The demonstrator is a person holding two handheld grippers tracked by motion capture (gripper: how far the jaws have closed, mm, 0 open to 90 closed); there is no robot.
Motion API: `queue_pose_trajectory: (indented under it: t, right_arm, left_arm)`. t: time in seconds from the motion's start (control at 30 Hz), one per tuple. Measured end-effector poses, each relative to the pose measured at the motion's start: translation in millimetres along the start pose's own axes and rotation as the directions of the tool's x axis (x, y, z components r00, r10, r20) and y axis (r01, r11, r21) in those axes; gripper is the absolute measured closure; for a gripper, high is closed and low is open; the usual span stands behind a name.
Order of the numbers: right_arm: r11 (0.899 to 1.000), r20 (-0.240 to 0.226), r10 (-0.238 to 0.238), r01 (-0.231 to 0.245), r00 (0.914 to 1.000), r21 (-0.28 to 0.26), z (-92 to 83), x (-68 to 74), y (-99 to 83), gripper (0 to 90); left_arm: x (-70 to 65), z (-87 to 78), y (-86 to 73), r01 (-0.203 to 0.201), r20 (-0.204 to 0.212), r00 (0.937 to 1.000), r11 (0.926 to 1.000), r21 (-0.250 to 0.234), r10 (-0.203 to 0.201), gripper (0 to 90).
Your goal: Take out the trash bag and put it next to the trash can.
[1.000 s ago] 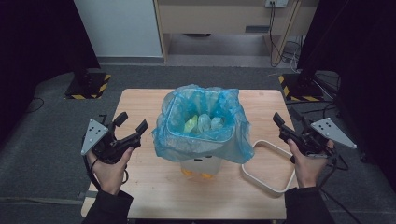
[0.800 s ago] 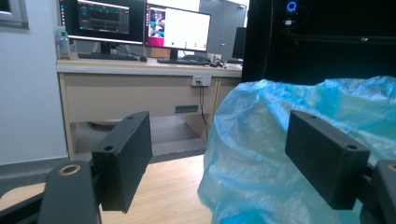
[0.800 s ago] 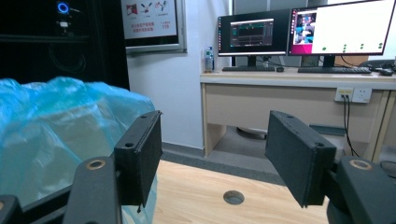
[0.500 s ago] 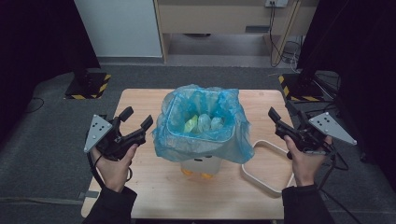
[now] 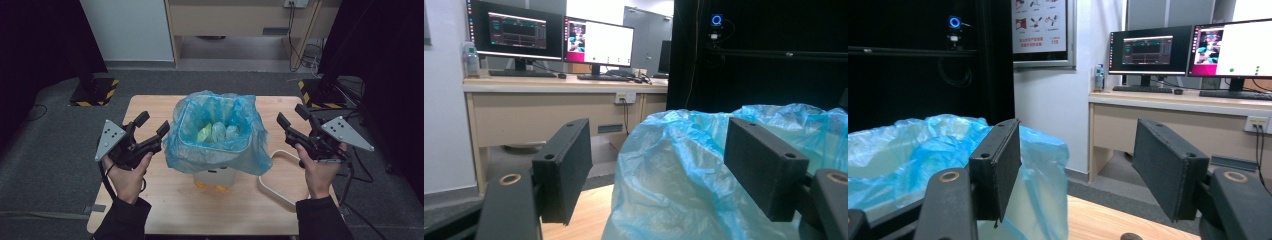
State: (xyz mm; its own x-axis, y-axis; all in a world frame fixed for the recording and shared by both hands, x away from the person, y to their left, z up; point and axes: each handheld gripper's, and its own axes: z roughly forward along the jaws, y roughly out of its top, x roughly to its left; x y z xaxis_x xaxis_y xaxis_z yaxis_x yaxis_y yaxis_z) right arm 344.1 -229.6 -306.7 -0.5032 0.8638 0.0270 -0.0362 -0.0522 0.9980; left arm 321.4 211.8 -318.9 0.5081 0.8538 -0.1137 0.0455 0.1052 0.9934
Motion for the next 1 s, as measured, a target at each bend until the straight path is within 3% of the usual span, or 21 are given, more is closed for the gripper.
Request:
queue_pose_trajectory:
  t: [0.6,1.0]
  right_arm:
    - [1.0,-0.078,0.005,-0.005,0.9969,-0.004,14.1,23.5,6.6,34.2]
    - [1.0,-0.144,0.009,-0.006,0.9895,0.02,25.5,40.3,7.5,34.0]
  left_arm:
    - [-13.4,18.1,4.7,-0.008,0.035,0.9994,0.9999,0.015,0.008,29.9]
    - [-17.7,31.4,0.5,-0.015,0.057,0.9983,0.9995,0.027,0.013,31.6]
